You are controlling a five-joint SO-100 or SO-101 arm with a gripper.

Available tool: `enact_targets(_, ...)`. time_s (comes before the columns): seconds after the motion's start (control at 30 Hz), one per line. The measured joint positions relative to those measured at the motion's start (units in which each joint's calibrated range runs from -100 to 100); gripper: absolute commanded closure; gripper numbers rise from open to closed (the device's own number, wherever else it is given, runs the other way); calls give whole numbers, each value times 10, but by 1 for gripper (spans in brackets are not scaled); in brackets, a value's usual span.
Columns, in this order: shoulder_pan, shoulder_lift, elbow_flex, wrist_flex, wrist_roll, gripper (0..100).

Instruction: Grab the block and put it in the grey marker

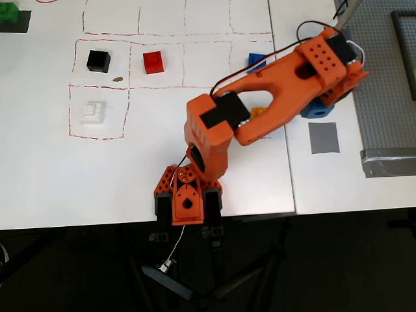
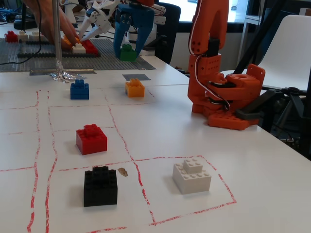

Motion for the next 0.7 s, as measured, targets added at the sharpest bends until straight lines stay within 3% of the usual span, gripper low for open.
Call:
enact_targets(0.4,130,141,-86,-104,63,100)
enact_targets(0.7,151,187,-87,-111,72,100)
